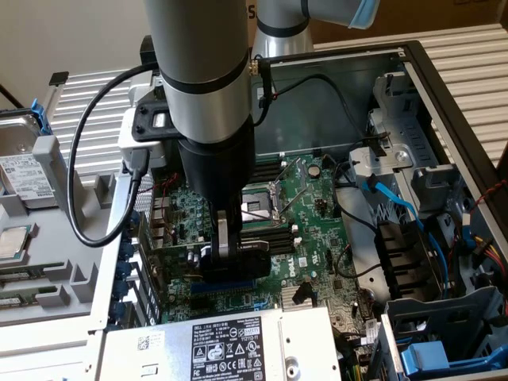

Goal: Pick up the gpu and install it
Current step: 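Insert the gpu into the slot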

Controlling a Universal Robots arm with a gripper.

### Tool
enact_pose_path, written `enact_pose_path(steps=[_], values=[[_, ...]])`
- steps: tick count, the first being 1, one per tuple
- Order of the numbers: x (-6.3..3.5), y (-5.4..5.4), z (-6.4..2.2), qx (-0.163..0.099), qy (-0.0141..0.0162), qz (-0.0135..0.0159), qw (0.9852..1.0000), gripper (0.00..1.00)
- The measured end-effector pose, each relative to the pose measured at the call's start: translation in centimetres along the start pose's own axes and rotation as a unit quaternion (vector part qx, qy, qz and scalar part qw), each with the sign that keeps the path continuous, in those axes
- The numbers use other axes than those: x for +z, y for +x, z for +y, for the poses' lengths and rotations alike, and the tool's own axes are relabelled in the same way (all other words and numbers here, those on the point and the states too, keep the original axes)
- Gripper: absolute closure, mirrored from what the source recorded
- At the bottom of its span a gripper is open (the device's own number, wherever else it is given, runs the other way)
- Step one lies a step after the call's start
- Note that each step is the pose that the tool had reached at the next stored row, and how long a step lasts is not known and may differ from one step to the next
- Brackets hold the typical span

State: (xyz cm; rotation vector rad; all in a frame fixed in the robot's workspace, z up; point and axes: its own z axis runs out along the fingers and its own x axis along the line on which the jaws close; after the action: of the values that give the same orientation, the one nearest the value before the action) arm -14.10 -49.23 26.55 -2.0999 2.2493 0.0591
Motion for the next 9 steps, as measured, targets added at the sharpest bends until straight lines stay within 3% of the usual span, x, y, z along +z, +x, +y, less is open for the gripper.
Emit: enact_pose_path(steps=[9], values=[[0.01,0.00,0.00,-0.005,-0.0003,-0.0001,1.0000,0.74]])
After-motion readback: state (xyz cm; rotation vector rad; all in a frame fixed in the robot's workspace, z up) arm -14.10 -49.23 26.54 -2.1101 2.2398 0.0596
